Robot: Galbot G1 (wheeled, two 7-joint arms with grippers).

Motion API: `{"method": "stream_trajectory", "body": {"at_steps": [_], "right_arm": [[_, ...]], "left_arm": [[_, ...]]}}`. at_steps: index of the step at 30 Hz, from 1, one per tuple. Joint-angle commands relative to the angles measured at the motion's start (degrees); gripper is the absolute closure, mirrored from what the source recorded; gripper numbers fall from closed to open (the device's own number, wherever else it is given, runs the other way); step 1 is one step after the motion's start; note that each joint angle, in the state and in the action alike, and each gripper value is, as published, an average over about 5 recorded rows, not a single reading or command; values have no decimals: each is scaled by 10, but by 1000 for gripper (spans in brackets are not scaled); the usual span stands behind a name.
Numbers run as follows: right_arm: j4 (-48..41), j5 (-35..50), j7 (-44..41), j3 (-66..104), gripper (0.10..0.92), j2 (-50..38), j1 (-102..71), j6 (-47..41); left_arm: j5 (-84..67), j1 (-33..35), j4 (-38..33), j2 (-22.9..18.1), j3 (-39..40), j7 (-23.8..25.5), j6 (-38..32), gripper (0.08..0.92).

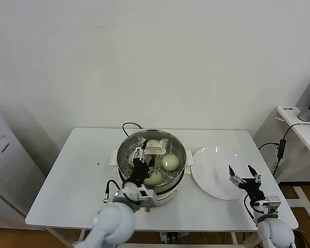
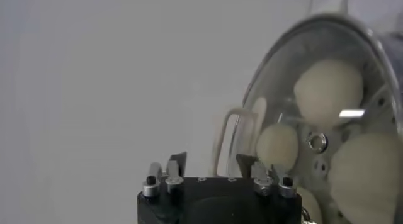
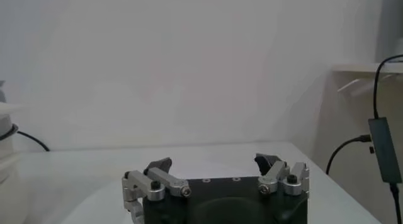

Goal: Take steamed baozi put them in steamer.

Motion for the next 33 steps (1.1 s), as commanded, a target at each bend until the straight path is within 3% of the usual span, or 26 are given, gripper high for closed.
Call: {"method": "stream_trajectory", "body": {"at_steps": [1, 6, 11, 24, 33], "right_arm": [[12, 27, 11, -17, 203, -1, 0, -6], [31, 38, 19, -21, 203, -6, -6, -5], [40, 37, 23, -21, 203, -5, -8, -11], [79, -5, 41, -3, 203, -6, -25, -50], [96, 10, 48, 1, 203, -12, -36, -71]], "left_arm": [[-736, -10, -108, 66, -185, -69, -63, 236], [-869, -6, -68, 79, -325, -142, -41, 180], [-861, 28, -5, 103, -380, -164, -57, 177], [-768, 48, 200, 123, -357, -165, -127, 177], [-747, 57, 244, 113, -314, -166, -144, 177]]}}
